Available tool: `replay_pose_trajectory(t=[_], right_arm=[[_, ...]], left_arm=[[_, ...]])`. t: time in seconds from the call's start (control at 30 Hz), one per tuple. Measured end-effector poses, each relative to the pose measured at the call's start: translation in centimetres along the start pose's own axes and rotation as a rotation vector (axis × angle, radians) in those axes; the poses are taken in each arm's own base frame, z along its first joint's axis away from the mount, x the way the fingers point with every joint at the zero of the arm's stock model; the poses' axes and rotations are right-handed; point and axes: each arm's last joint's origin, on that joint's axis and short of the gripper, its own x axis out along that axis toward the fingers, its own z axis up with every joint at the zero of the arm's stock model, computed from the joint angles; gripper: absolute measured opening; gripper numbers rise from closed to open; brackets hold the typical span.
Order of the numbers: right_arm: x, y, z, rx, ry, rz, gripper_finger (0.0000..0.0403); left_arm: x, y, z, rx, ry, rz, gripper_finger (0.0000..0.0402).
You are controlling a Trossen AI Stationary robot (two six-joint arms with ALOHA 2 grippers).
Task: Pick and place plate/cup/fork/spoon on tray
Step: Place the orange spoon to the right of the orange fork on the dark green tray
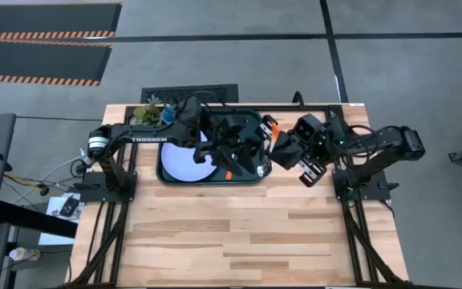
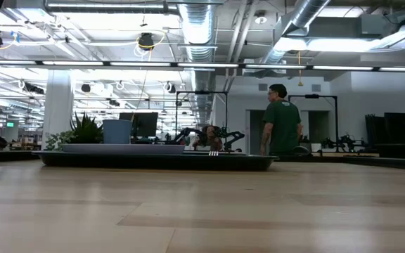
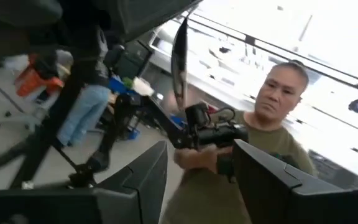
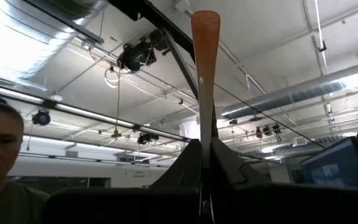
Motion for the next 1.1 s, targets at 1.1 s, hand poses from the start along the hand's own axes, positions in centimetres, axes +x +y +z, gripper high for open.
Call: replay_pose_trajectory(t=[1.1], right_arm=[[-7.0, 9.1, -2.9, -0.636, 1.243, -0.768, 0.0017]], left_arm=[[-1.7, -0.5, 1.2, -0.166, -0.005, 0.018, 0.0167]])
